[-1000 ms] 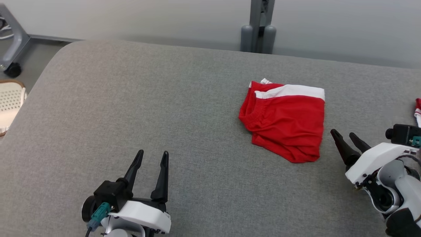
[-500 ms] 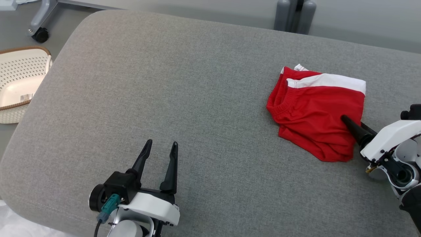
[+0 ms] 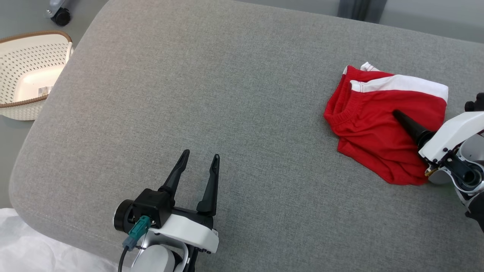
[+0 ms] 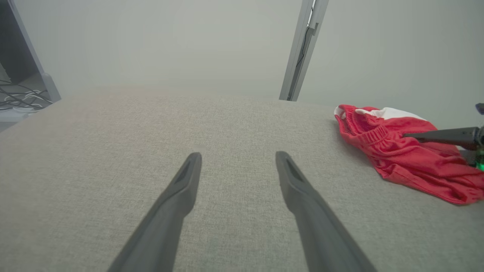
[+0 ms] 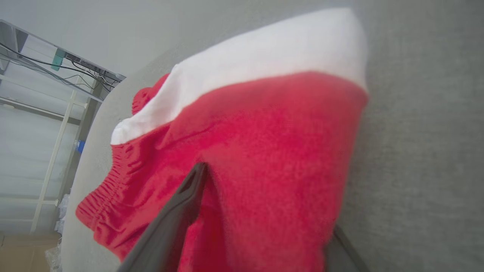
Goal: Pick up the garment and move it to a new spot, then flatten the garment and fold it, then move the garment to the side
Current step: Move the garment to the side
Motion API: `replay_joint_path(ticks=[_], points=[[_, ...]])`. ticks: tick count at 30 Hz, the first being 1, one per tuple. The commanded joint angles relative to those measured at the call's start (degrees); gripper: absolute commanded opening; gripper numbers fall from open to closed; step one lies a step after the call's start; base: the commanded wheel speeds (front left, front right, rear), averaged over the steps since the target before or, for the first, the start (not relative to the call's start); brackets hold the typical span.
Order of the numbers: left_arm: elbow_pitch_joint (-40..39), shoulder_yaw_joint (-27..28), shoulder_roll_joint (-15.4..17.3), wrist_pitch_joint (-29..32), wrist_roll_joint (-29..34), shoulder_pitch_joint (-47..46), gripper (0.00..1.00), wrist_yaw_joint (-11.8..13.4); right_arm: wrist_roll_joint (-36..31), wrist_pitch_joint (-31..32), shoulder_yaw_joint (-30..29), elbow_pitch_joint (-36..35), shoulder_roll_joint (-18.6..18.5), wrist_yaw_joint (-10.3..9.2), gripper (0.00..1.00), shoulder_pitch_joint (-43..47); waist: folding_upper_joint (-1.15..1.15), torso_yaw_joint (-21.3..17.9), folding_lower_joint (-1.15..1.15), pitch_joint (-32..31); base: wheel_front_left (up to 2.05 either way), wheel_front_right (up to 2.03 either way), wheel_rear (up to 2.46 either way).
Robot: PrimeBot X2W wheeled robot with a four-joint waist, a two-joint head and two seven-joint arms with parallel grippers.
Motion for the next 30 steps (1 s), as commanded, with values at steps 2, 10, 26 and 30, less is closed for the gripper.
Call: replay_joint_path(ticks=[2,10,26,30], points=[[0.08,-0.28,0.23,-0.23,-0.43,-1.11,1.00,0.46,0.46,0.20,2.01,0.71,0.80,0.02,1.00,0.76,0.00,0.34,0.00,0.28,0.00,0.00,0.00],[0.44,-0.46,0.23,-0.23,-0.23,-1.22,1.00,0.24,-1.74,-3.22,6.81,-0.49,-1.48,0.01,0.00,-0.37,0.00,-0.30,0.00,-0.26,0.00,0.00,0.00],[1.33,0.67,0.22,-0.22,0.60,-1.78,1.00,-0.57,-5.58,-8.74,18.67,-9.99,-12.97,0.02,0.00,-5.27,0.00,-11.43,0.00,-1.33,0.00,0.00,0.00],[2.18,0.60,0.23,-0.22,1.01,-3.04,1.00,-0.75,-4.49,-9.48,19.55,-14.51,-18.03,0.02,0.00,-7.65,0.00,-14.97,0.00,-0.18,0.00,0.00,0.00]])
